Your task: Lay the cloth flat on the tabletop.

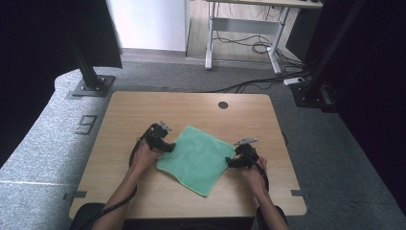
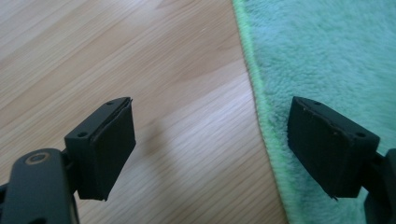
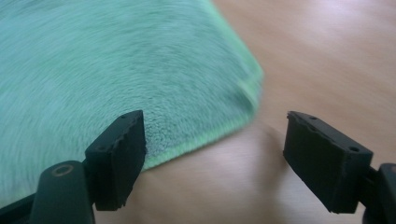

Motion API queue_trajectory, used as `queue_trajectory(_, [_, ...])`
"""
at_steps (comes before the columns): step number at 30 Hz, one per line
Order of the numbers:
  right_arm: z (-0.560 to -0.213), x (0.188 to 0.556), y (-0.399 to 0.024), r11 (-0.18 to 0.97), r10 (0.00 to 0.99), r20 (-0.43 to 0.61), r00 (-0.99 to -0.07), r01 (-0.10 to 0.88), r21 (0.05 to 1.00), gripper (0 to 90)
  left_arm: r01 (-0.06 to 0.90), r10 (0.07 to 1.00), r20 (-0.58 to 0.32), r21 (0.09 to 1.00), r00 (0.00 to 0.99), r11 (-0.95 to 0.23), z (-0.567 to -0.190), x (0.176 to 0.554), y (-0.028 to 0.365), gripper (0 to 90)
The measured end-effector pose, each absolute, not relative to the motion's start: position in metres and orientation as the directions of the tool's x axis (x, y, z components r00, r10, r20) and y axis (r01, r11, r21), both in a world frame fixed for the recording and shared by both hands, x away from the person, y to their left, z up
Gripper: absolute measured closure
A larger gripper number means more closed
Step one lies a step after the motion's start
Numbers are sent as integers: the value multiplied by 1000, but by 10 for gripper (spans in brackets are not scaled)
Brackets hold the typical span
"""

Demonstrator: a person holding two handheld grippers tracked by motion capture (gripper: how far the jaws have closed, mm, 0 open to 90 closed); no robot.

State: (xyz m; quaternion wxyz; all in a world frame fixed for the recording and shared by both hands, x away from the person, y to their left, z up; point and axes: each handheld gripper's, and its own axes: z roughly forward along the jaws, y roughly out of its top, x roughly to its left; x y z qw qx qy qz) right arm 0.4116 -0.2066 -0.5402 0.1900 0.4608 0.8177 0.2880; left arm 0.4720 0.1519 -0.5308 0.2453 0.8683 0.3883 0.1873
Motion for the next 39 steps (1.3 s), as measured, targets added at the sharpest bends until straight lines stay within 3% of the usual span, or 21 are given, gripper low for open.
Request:
queue_trajectory(5, [-538,421,-214,382,880,-37,-474,657,650,236,579,771,147,578,619,-575,-530,466,161,158])
queue_trajectory(13, [-527,394,-189,393,832,19,-554,614,684,213,566,758,102,603,644,-562,-531,452,169,145])
queue_trajectory(19, [-536,379,-173,446,812,2,-584,621,644,203,576,770,104,603,630,-552,-534,441,175,145])
queue_trajectory(33, [-538,421,-189,397,867,-29,-498,655,643,198,543,731,80,616,678,-571,-530,394,173,140])
queue_trajectory(34, [-535,412,-187,403,854,-14,-520,643,651,198,564,741,33,627,670,-538,-530,395,175,140])
queue_trajectory(39, [-536,389,-187,438,828,-11,-561,634,637,212,581,749,31,611,662,-538,-538,395,175,136])
